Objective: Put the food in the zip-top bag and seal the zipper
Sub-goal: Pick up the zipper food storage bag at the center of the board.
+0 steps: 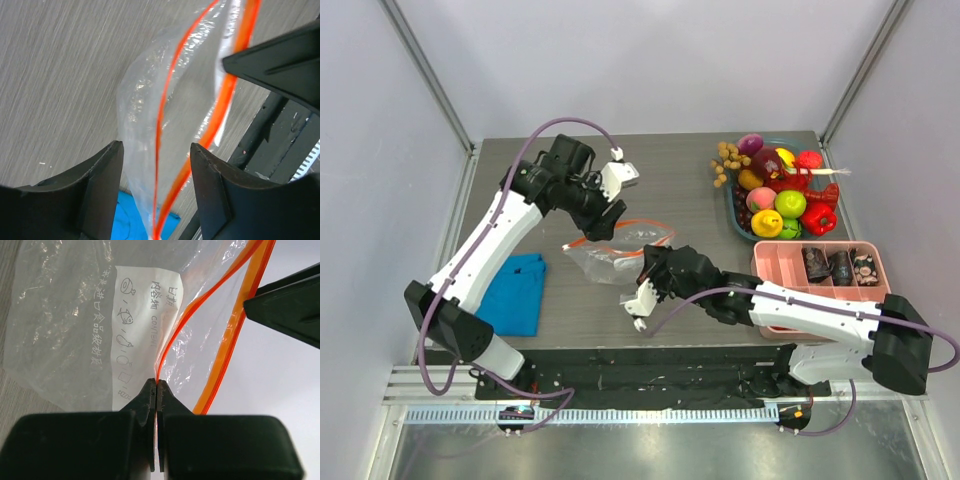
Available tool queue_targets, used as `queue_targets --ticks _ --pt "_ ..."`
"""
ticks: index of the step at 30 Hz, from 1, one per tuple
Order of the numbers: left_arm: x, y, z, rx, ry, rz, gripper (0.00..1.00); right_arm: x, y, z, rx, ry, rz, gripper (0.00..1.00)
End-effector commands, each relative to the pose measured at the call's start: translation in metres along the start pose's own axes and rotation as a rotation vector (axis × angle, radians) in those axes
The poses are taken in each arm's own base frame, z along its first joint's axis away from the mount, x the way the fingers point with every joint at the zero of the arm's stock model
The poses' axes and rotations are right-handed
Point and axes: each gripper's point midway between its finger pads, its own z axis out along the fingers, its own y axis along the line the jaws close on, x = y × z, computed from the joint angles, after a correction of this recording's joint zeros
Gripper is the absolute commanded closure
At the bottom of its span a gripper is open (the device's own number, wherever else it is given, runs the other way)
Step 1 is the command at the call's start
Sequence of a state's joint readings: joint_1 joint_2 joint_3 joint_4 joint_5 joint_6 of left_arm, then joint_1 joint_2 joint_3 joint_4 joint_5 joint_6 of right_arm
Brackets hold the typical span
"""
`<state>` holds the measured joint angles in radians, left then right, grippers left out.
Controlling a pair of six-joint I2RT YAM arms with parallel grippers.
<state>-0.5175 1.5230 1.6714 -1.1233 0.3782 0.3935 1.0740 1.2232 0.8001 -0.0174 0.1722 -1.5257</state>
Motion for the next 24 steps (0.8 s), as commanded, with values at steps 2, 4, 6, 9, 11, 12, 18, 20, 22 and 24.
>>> queue_targets --ticks 2,4,6,9,11,12,18,20,22,24 --pt "-0.005 0.008 0.004 -0.026 -0.005 -0.012 0.42 -0.003 -0.024 -0.011 0.100 -0.006 -0.016 0.99" --pt "-0.001 0.006 0.010 -0.009 0.009 -0.026 0.45 -0.004 -0.026 -0.013 0.112 -0.016 -0.015 0.99" --pt "0.001 0.005 0.016 0.004 0.013 -0.046 0.56 -0.005 -0.023 -0.012 0.111 -0.021 -0.015 0.99" --pt "0.000 0.005 0.017 0.024 0.004 -0.178 0.99 -0.004 -0.017 -0.012 0.129 -0.012 -0.011 0.99" --pt "-0.005 0.006 0.006 0.046 -0.044 -0.323 1.00 0.001 -0.013 -0.012 0.143 0.010 -0.011 0.99" --pt "-0.007 0.011 0.005 0.035 -0.073 -0.373 1.00 0.003 -0.014 -0.012 0.177 0.018 0.003 0.99" --pt "-0.006 0.035 -0.039 -0.166 -0.286 -0.596 1.00 0.028 -0.059 -0.013 0.366 0.130 0.263 0.47" --pt "-0.002 0.038 -0.046 -0.223 -0.316 -0.631 1.00 0.033 -0.086 -0.020 0.400 0.129 0.434 0.01" --pt "0.003 0.039 -0.051 -0.277 -0.342 -0.699 1.00 0.036 -0.100 -0.026 0.392 0.115 0.570 0.00" --pt "0.009 0.049 -0.054 -0.364 -0.336 -0.744 1.00 0.041 -0.115 -0.036 0.369 0.079 0.781 0.00"
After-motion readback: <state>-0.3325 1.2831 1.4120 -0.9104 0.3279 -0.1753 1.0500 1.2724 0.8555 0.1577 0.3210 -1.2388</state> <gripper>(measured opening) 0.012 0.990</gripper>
